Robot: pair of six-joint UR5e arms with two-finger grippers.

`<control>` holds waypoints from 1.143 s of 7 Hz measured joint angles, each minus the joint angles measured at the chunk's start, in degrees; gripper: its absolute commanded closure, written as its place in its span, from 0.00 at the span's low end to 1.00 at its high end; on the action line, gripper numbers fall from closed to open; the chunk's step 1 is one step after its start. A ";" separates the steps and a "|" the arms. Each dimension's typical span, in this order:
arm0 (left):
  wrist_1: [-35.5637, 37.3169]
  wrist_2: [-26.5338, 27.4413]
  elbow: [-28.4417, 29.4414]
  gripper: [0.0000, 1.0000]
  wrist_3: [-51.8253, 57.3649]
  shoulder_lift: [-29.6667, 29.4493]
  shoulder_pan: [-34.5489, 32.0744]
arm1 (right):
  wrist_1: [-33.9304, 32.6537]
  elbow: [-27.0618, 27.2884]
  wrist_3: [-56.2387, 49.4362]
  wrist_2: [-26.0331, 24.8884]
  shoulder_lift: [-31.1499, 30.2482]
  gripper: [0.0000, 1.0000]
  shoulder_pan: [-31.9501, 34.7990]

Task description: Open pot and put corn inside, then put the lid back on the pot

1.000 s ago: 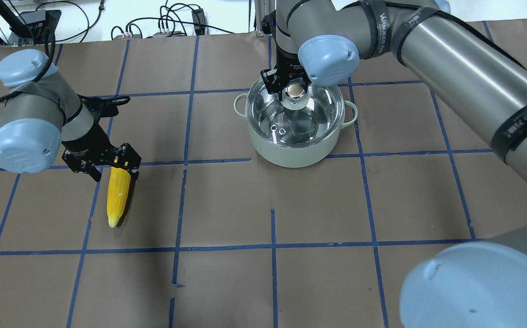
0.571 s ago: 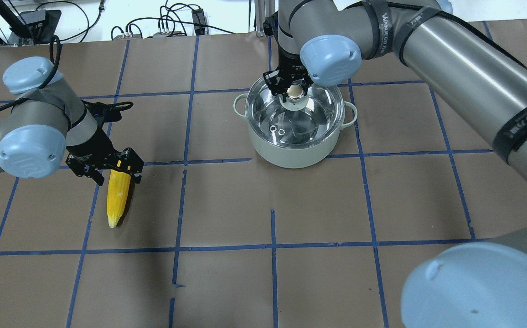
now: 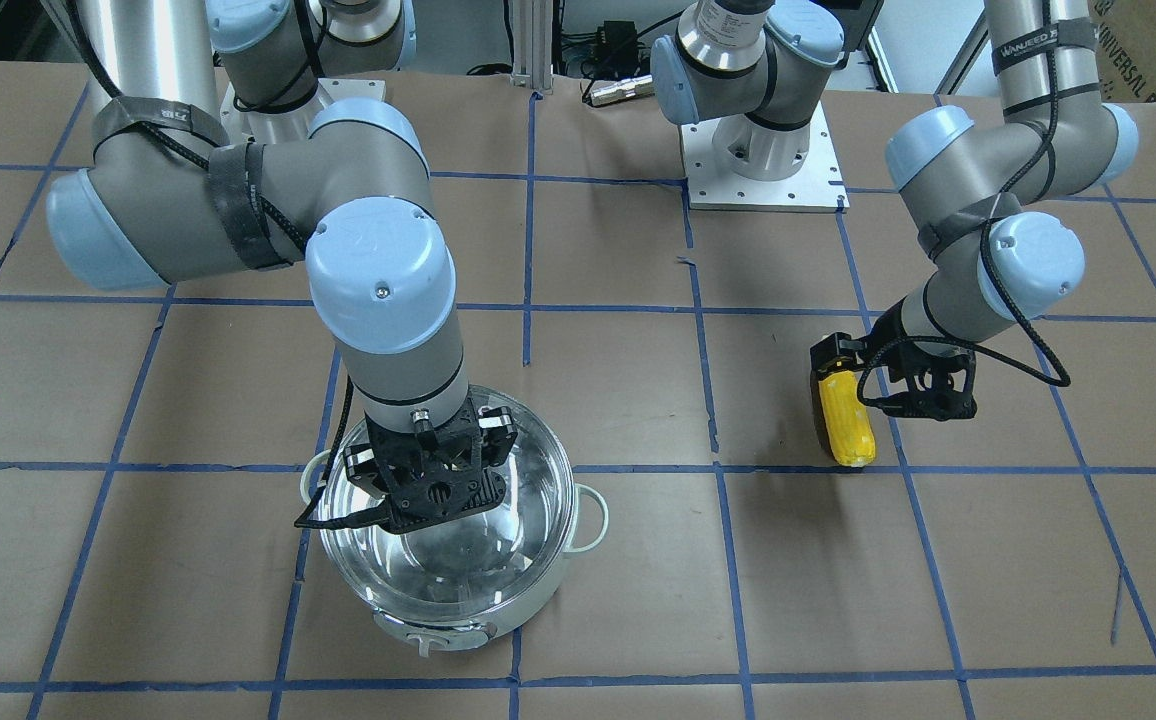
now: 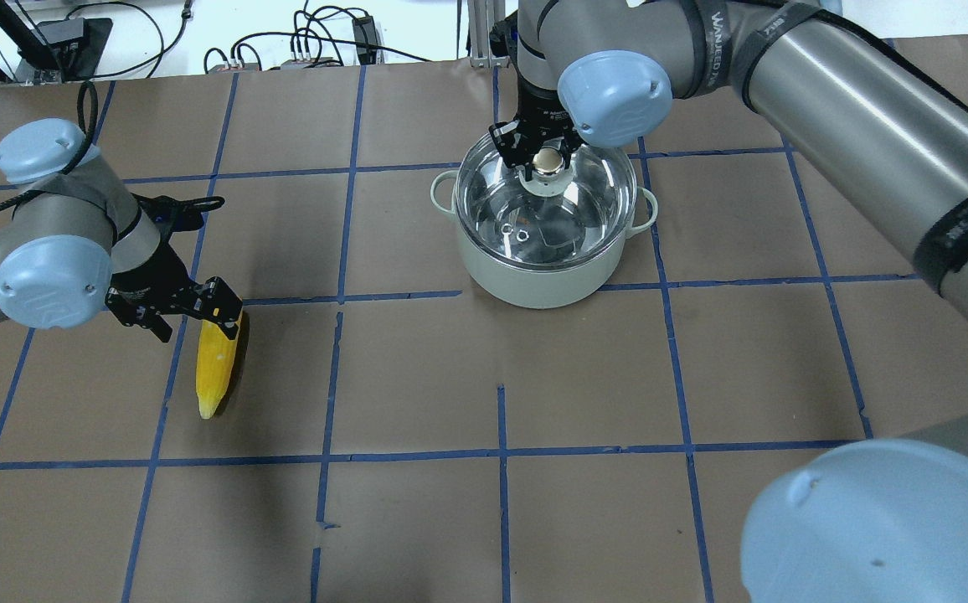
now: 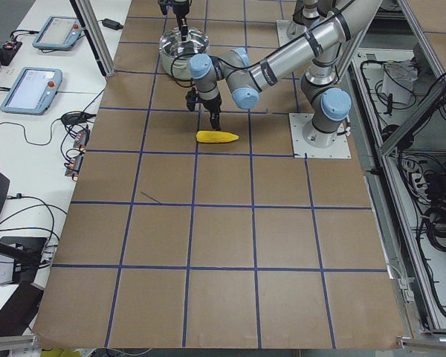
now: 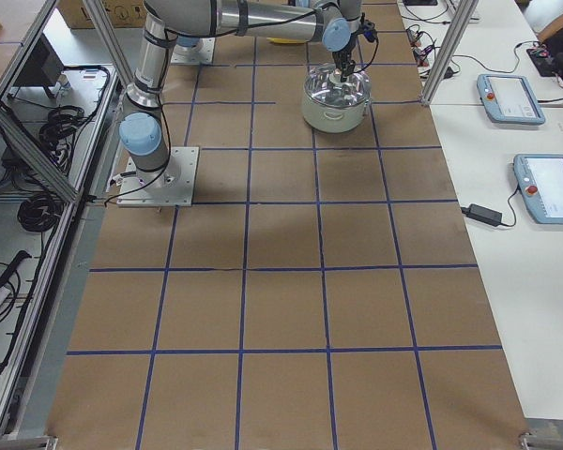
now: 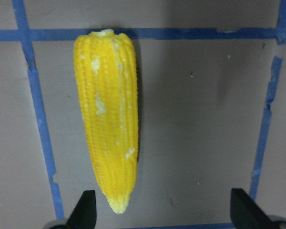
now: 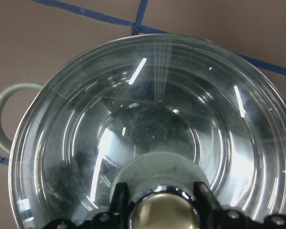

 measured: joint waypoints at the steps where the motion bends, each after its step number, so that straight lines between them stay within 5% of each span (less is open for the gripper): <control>1: 1.49 0.45 -0.10 0.04 0.49 -1.15 0.17 | 3.71 -2.78 -0.02 -0.03 -0.15 0.78 -0.90; 3: 5.36 0.43 -0.07 0.12 1.50 -4.23 0.23 | 16.52 -12.71 -0.90 -0.11 -0.22 0.78 -4.56; 4: 7.40 0.32 -0.05 0.53 1.75 -6.15 0.10 | 21.35 -17.04 -1.42 -0.21 -0.26 0.77 -7.01; 6: 9.03 0.26 0.59 0.95 2.65 -8.38 -0.11 | 24.91 -20.68 -1.72 -0.94 -0.66 0.77 -10.72; 8: 9.27 -0.35 1.12 0.98 4.30 -7.61 -0.28 | 26.36 -21.13 -1.93 -1.34 -1.38 0.77 -13.92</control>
